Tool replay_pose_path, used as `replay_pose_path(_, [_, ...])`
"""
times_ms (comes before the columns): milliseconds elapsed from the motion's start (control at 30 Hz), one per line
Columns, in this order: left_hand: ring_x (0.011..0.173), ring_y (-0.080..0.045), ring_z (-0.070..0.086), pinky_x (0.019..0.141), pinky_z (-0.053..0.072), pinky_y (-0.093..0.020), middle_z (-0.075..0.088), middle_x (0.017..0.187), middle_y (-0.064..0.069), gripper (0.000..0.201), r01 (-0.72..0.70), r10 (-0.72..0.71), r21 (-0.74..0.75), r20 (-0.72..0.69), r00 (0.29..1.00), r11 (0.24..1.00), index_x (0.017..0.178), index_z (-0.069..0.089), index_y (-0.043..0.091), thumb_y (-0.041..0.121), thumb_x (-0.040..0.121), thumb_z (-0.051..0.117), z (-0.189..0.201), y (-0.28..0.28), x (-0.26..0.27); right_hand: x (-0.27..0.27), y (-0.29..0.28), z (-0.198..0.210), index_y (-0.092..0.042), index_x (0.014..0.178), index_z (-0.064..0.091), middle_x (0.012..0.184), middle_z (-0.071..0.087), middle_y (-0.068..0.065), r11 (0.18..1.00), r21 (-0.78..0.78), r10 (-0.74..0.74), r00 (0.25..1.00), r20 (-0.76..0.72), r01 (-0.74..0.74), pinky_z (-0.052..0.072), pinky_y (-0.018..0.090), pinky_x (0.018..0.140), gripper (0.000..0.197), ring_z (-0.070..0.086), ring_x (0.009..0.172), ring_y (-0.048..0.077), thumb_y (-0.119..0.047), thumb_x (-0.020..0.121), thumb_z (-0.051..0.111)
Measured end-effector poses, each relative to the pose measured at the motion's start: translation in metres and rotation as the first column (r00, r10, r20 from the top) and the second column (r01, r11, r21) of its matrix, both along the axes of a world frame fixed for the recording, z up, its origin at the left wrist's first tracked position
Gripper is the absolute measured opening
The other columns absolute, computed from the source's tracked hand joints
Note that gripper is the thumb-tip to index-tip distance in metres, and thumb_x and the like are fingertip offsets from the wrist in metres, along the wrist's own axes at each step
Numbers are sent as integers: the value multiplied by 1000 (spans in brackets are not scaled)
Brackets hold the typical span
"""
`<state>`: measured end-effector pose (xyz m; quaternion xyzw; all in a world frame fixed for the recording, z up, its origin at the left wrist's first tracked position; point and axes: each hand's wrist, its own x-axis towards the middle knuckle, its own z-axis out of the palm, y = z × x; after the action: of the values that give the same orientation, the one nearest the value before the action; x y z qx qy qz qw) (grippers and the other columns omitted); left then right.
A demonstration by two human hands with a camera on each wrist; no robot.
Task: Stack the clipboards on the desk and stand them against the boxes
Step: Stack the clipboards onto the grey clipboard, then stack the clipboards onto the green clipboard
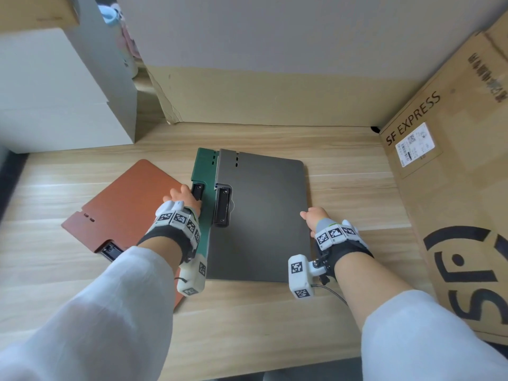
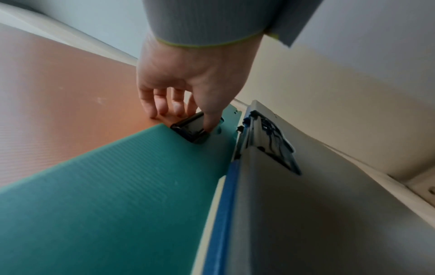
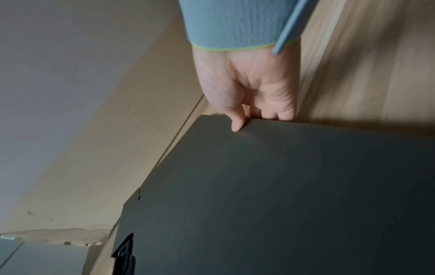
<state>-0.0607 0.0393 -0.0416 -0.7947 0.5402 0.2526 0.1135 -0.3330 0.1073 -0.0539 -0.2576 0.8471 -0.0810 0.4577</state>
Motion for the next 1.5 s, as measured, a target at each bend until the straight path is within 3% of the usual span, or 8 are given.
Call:
replay_pose_path(67, [123,-33,44,104,37,-43,44,133,-18,50,37,-37,-2,49,998,999,131,39,2,27,91,56,-1,-2,-4,0,0,4,-5,145,31,148,40,15,999,3,-45,999,16,45,38,28,66,50,49,109,32,-13,97,41])
replay_pose_path(167, [121,-33,52,101,42,-40,50,132,-22,47,-5,6,-36,32,999,999,135,33,-3,9,93,50,2,-5,1,-4,0,7,-5,146,28,150,36,14,997,-19,-73,997,6,73,40,35,92,51,43,131,35,-10,97,40])
replay_pose_path(267, [114,-37,59,95,49,-40,57,125,-29,54,-65,64,-97,-19,998,993,144,19,-4,-4,94,40,18,-7,25,-14,4,9,-4,146,28,151,35,13,995,-25,-101,995,-8,101,37,36,102,51,40,135,34,-9,97,40])
replay_pose_path(467, [74,-27,58,72,51,-36,67,92,-17,30,6,-7,-8,-170,985,1000,99,65,0,26,94,51,25,-11,34,-14,5,12,-1,145,30,152,34,13,991,-45,-129,991,-46,127,31,31,109,49,37,138,30,-6,97,38])
replay_pose_path(633, [121,-40,51,101,43,-47,46,134,-20,50,28,-28,-8,-68,997,1000,133,40,4,23,90,58,7,-6,14,-9,8,12,-1,145,30,153,33,13,989,-54,-144,988,-60,141,29,31,110,49,35,139,30,-6,97,39])
replay_pose_path(800, [121,-32,48,103,37,-40,46,133,-19,40,46,-44,-50,42,998,998,130,40,2,15,94,50,-5,-9,6,-8,12,14,-2,145,31,153,33,13,990,-58,-133,990,-46,130,30,33,110,49,36,138,31,-8,97,40])
replay_pose_path(967, [118,-44,51,97,41,-48,46,132,-26,37,-106,90,-156,-110,990,982,129,35,-4,4,93,43,5,-10,20,-7,14,20,-5,145,32,152,36,11,984,-65,-169,986,-1,169,34,36,108,49,40,135,31,-9,96,41])
replay_pose_path(1500, [117,-49,51,96,41,-51,48,130,-36,38,-257,227,-226,-153,962,940,126,40,-12,3,91,43,49,-23,123,-5,5,27,-4,148,21,157,24,8,976,-42,-214,976,-50,212,26,26,112,49,28,143,23,-8,100,29])
